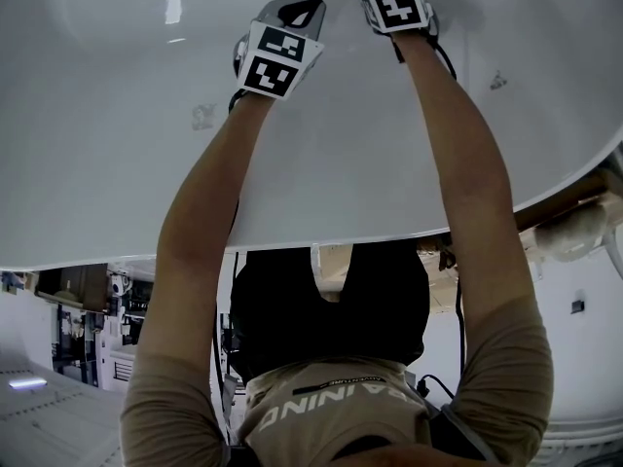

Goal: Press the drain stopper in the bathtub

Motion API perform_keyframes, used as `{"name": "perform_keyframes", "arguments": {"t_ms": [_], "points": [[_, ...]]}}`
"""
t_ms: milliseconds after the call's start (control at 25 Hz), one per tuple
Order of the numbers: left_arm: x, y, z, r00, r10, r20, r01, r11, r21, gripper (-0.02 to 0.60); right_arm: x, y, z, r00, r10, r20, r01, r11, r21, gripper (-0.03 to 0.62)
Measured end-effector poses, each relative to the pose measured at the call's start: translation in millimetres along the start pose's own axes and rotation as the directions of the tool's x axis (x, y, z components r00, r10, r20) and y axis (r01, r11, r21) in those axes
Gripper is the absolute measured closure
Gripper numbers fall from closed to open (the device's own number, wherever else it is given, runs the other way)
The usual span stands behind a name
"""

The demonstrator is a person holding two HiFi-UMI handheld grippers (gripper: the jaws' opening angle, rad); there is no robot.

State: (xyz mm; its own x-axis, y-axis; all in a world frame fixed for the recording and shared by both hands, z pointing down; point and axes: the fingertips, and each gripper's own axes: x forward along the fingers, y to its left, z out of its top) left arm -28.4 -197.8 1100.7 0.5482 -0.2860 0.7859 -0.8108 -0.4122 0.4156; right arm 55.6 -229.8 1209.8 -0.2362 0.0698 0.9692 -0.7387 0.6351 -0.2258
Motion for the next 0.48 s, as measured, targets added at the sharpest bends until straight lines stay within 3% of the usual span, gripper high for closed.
{"name": "perform_keyframes", "arguments": {"t_ms": [280, 480], "points": [[-1, 6, 3, 1.0, 0.007, 0.005, -0.007, 1.0, 0.0, 0.58, -1, -2, 7, 0.997, -0.082, 0.0, 0.082, 0.996, -0.03, 0.585], [-2, 12, 5, 1.0, 0.017, 0.012, -0.017, 1.0, -0.005, 0.58, 1, -1, 2, 0.999, -0.036, -0.033, 0.035, 0.999, -0.025, 0.585]]}}
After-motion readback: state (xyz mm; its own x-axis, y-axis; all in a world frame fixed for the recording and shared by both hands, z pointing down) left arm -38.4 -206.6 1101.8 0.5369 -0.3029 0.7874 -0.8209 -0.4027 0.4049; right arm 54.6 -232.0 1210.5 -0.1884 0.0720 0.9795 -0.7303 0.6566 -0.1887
